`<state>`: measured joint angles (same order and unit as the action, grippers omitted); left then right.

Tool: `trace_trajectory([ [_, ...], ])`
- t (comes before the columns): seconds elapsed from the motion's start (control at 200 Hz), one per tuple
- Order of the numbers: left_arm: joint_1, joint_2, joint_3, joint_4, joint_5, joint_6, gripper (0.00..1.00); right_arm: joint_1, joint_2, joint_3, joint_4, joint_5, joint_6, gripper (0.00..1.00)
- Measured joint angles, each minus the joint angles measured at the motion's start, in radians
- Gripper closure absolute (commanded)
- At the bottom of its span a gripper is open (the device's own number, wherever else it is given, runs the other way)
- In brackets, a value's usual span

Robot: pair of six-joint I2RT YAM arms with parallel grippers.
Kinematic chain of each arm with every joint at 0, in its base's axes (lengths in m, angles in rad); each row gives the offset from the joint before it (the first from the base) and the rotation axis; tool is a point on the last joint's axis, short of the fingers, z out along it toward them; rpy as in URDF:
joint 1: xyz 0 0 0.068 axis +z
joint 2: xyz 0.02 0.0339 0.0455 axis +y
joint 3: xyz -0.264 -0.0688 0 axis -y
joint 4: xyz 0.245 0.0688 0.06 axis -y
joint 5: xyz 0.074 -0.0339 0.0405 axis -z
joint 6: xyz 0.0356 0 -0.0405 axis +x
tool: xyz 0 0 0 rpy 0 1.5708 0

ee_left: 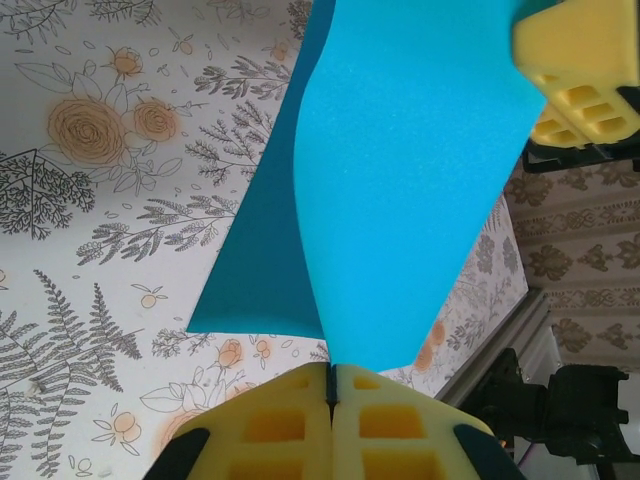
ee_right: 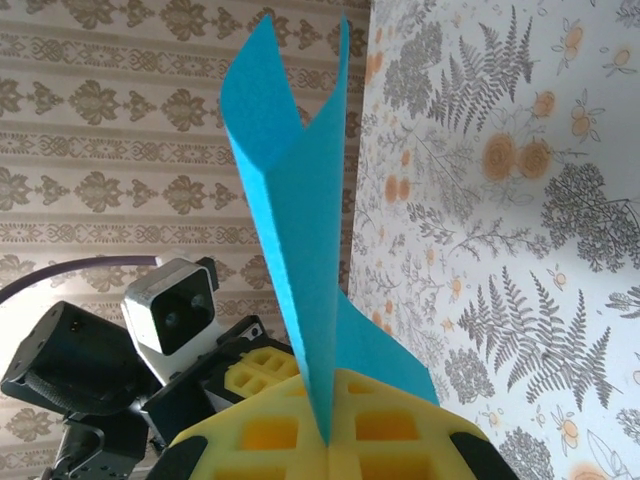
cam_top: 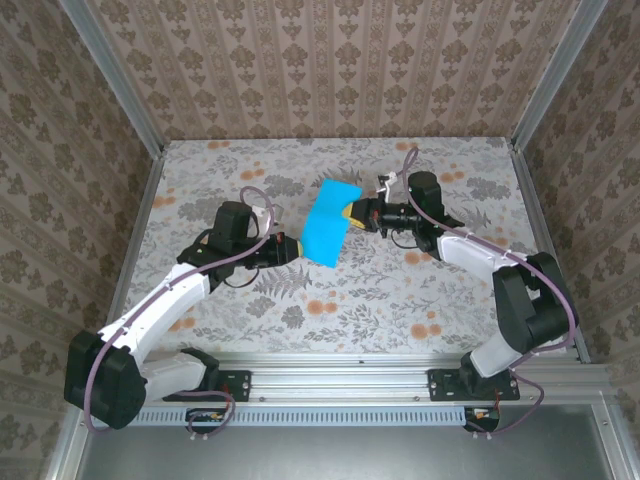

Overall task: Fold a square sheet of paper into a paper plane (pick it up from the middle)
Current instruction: Fold the triangle a second time at the center of the table.

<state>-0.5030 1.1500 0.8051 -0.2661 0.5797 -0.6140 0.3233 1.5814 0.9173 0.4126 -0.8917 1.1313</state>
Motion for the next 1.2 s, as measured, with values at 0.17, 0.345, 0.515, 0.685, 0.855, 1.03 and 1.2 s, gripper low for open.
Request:
trace_trajectory([
  [0.17, -0.003, -0.002, -0.015, -0.012, -0.006, 0.000, 0.98, 0.012, 0.042, 0.010, -0.011, -0.006, -0.020, 0.93],
  [0.345, -0.021, -0.003, -0.084, -0.010, -0.027, -0.014, 0.99, 0.032, 0.103, 0.020, -0.043, -0.007, -0.065, 0.90],
  [0.515, -0.050, -0.002, -0.166, 0.017, -0.052, -0.048, 0.99, 0.045, 0.151, 0.031, -0.152, 0.002, -0.156, 0.87],
  [0.685, -0.083, 0.037, -0.217, 0.081, -0.073, -0.095, 0.99, 0.046, 0.196, 0.041, -0.229, 0.010, -0.242, 0.86],
  [0.855, -0.109, 0.107, -0.223, 0.140, -0.098, -0.129, 0.99, 0.046, 0.266, 0.060, -0.300, 0.026, -0.315, 0.82],
  [1.03, -0.140, 0.190, -0.222, 0.187, -0.114, -0.153, 0.99, 0.046, 0.290, 0.087, -0.389, 0.063, -0.386, 0.64],
  [1.2, -0.158, 0.246, -0.220, 0.230, -0.132, -0.181, 1.00, 0.046, 0.290, 0.131, -0.510, 0.141, -0.489, 0.51],
])
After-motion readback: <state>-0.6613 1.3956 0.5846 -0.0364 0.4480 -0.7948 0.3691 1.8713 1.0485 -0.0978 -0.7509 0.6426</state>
